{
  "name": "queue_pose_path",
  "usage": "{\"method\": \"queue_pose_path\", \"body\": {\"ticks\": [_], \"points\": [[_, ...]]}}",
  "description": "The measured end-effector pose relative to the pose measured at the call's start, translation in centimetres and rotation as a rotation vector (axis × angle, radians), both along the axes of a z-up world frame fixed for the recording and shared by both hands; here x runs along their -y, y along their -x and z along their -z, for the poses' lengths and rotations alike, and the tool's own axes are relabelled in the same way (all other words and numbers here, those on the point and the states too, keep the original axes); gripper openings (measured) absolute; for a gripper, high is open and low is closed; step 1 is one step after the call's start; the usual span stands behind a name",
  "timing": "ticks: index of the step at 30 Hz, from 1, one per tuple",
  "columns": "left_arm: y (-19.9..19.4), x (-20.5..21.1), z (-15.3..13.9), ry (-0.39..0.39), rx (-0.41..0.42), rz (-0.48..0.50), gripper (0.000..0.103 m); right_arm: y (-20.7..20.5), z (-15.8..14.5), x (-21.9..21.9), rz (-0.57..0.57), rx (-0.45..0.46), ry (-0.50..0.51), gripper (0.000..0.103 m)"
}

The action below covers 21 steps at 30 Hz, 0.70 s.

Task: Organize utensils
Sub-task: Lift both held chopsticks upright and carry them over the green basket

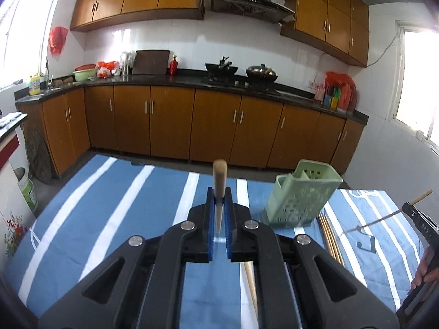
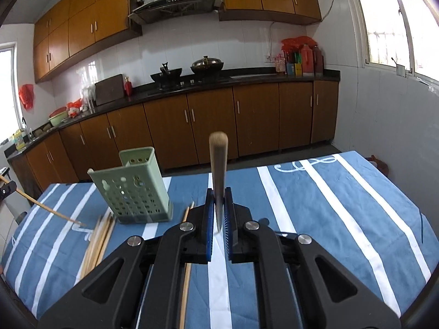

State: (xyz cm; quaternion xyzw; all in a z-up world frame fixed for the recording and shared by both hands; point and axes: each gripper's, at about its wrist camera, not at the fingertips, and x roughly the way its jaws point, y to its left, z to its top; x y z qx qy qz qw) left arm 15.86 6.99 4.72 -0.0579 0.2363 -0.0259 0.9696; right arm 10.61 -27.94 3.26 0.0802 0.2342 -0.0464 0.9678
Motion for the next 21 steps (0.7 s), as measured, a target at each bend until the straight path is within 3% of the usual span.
{"method": "queue_pose_path", "body": {"ticks": [7,16,21], "points": [[-0.8,-0.2,-2.7,-0.013,0.028,0.005,0.007,-1.2,-2.3,-0.1,0.000,0.047,0.017,0.008],[-1.2,1.4,-11.5,0.020,0.199,0.071,0.007,-1.8,-10.7,-0.9,-0.053,0.271,-0.033,0.008],[-1.0,3.9,-14.1,0.068,0.266,0.130,0.007,-2.4,-12.2,-2.3,-0.113,0.344,-0.064,0.008]]}}
